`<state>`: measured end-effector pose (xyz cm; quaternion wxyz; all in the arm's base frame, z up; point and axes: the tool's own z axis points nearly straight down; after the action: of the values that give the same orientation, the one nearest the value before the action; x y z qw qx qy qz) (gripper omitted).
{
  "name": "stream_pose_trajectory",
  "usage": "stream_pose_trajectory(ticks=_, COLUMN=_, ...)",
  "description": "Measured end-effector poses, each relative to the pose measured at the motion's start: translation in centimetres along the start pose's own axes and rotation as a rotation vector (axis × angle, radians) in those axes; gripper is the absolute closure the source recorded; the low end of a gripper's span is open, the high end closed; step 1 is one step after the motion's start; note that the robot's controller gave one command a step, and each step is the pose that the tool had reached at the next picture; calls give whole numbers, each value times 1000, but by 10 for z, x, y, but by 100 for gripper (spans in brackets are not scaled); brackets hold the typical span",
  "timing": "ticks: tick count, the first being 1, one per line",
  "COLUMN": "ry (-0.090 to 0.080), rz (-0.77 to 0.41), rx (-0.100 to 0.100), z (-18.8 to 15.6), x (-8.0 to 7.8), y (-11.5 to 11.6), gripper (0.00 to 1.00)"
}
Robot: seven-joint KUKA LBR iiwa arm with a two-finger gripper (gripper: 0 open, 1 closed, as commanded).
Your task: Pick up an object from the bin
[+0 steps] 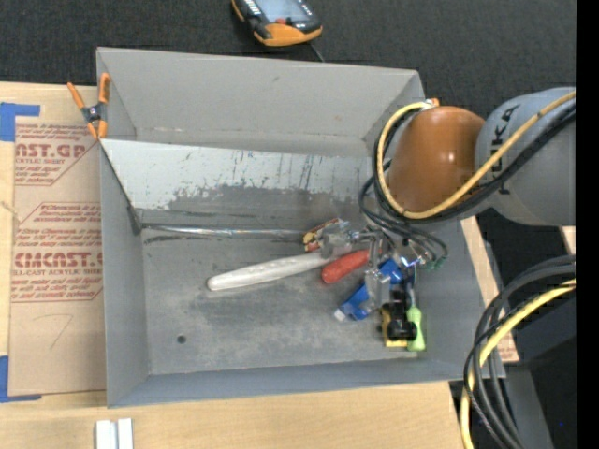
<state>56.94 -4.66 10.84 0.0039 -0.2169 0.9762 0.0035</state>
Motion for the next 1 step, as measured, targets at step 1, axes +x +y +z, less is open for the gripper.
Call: stream_pose_trajectory(ticks=1, ry=0, rz=-48, rx=-5, z=40, x=0, y=52, gripper=0)
